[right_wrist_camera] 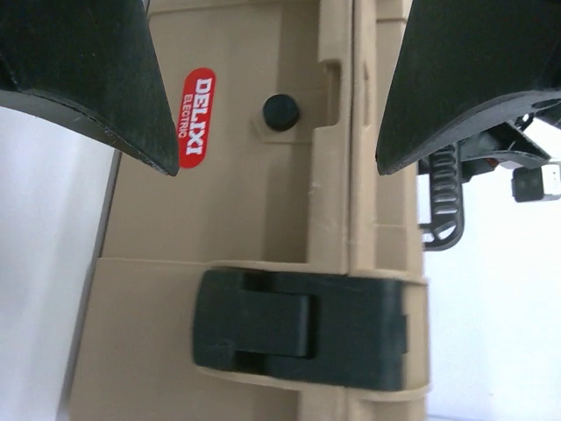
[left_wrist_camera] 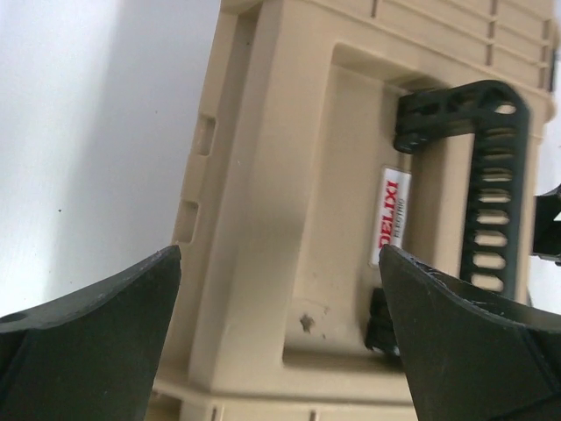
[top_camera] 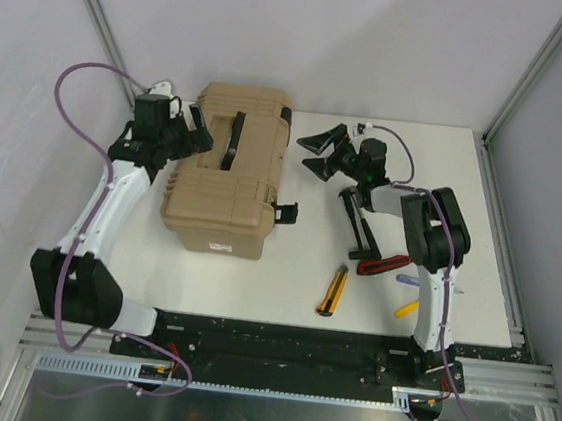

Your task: Pack the tool kit

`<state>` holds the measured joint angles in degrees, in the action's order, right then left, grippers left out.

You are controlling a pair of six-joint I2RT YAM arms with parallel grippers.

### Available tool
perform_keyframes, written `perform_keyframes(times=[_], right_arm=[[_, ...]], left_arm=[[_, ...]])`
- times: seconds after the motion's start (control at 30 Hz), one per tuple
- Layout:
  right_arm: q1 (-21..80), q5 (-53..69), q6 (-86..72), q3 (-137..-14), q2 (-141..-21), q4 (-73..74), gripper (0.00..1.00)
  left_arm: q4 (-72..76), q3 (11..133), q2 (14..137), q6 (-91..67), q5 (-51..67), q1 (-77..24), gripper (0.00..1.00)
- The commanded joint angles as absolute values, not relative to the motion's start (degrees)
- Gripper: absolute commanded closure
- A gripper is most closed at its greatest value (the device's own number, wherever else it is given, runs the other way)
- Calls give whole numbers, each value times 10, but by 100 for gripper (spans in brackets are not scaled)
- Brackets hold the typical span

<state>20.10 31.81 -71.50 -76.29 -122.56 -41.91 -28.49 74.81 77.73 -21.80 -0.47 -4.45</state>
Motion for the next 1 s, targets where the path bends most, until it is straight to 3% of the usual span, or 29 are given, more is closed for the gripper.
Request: perform_keyframes(times=[0.0,0.27,0.73,0.97], right_arm=[[196,332,-790,-812,-1269,-550,1],[199,296,-936,-921,-1396,-688,1],[219,263,-930,-967,-1439,-629,1],[222,251,-927,-971,-1454,-616,1]], left_arm=[[-286,794,821,-199,-7,-46,1],[-274,829,888,-179,-4,-45,1],[-273,818,911,-192,-113,-44,1],[-273,812,918,-192,-105,-45,1]])
